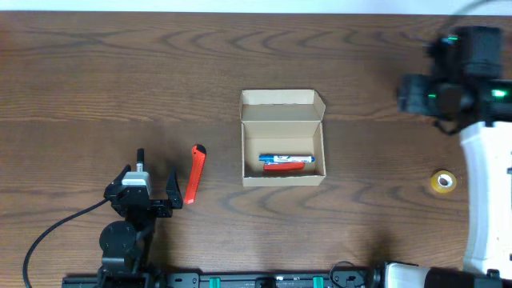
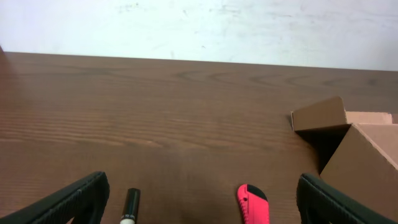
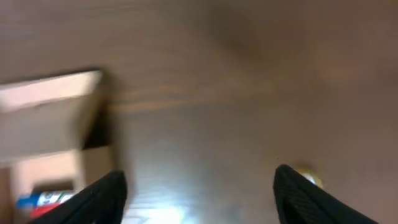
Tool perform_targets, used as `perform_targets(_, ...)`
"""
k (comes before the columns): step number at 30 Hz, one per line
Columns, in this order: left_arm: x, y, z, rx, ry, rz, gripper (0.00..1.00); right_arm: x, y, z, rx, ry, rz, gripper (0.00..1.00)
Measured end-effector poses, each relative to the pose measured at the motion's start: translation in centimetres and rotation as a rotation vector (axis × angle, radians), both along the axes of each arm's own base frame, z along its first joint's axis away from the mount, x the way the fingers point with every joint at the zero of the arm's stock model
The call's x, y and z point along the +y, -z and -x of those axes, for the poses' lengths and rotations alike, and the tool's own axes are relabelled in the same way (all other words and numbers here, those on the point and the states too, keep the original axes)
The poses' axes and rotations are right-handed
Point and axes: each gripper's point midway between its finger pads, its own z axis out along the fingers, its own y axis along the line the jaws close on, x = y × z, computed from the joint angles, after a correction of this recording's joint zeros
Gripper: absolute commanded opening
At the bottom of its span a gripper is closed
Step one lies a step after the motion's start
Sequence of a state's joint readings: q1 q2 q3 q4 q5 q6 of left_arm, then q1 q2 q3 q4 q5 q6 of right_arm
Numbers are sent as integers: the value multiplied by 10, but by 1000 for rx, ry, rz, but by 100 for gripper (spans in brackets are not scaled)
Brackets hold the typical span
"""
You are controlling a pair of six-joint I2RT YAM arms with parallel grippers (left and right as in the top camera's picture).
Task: Pack container
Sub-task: 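Move the right gripper to the yellow tape roll and grasp it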
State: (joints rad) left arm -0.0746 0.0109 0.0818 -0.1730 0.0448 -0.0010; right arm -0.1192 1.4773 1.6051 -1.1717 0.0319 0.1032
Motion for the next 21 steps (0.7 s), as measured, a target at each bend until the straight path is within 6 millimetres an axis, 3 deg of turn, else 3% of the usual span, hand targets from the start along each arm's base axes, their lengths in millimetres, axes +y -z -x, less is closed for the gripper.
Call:
perform_targets(1,0,0,0,0,0,0,95,-23,5,11,33,110,-15,64)
perform_targets(3,0,0,0,0,0,0,95,-49,15,27,78,251,-43,63)
perform_targets(6,0,0,0,0,0,0,95,-73,41,47,144,393,-70,64)
perform_targets(13,0,0,0,0,0,0,95,-78,134,70,296,468,-108,67)
perform_targets(17,0,0,0,0,0,0,95,-76,160,75,316,461,-108,68)
perform_targets(21,0,0,0,0,0,0,95,-79,164,74,306,456,-105,69)
